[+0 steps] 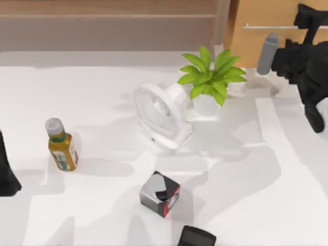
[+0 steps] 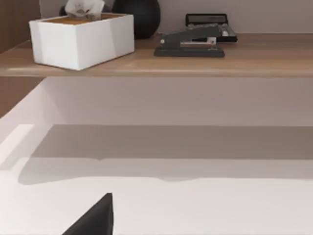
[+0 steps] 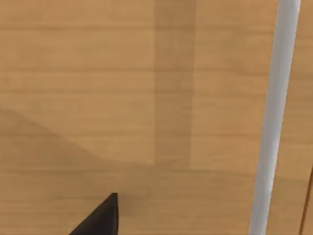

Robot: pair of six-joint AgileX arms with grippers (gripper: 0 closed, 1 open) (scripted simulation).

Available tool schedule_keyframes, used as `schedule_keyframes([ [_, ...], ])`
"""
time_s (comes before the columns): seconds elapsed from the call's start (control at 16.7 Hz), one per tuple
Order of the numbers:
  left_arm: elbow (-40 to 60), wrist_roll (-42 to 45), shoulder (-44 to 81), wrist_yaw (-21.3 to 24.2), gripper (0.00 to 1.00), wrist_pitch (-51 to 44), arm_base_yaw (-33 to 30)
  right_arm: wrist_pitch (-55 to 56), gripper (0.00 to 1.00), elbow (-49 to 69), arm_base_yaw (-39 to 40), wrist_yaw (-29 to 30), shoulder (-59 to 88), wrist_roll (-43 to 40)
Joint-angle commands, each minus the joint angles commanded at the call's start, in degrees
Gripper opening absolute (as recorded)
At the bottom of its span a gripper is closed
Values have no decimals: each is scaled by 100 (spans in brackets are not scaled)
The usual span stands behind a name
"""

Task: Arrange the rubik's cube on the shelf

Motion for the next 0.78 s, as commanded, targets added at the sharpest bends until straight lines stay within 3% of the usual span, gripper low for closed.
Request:
schedule_keyframes([
  [0.66,0,0,0,0,100,0,0,0,2,0,0,0,0,0],
  [0.78,0,0,0,0,100,0,0,0,0,0,0,0,0,0],
])
